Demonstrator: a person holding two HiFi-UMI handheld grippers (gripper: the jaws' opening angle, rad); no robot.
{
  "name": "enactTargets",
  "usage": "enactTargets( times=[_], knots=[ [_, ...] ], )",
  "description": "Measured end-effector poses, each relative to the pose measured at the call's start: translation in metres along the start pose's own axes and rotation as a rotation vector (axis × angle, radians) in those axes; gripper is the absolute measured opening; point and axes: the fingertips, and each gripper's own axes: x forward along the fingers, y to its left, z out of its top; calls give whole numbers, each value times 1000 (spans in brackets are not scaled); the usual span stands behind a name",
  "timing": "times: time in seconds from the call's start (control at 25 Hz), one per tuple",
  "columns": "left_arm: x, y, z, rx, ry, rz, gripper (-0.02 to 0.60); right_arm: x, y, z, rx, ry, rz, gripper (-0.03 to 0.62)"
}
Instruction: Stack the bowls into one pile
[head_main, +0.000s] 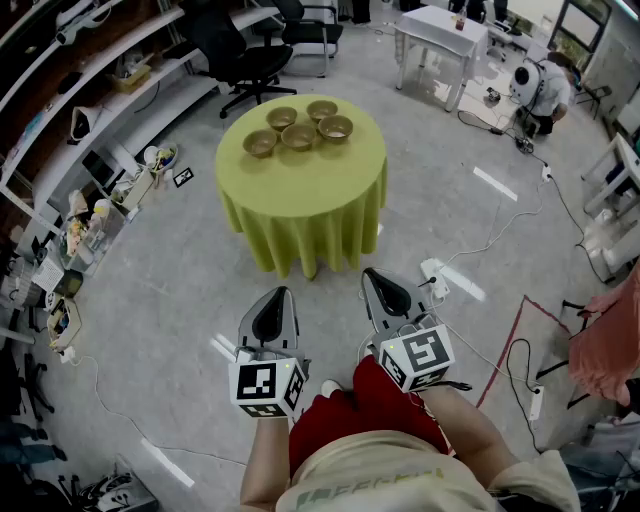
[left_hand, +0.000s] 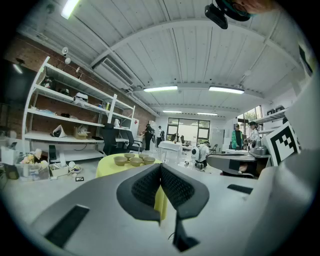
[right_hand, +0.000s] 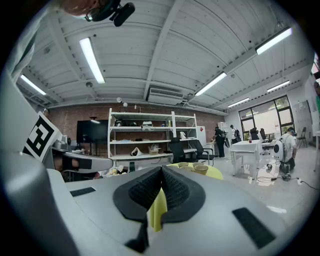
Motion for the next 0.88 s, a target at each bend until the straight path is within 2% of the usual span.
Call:
enactTargets(
  times=[0.24,0.4,0.88],
  knots=[
    [19,-2,11,8,-22,26,23,9,-25,5,-2,-10,-1,35],
    [37,0,17,6,-28,43,23,19,-45,8,58,-26,8,35],
    [123,-31,25,-7,-9,89,23,54,-135,8,65,11,27,37]
  ],
)
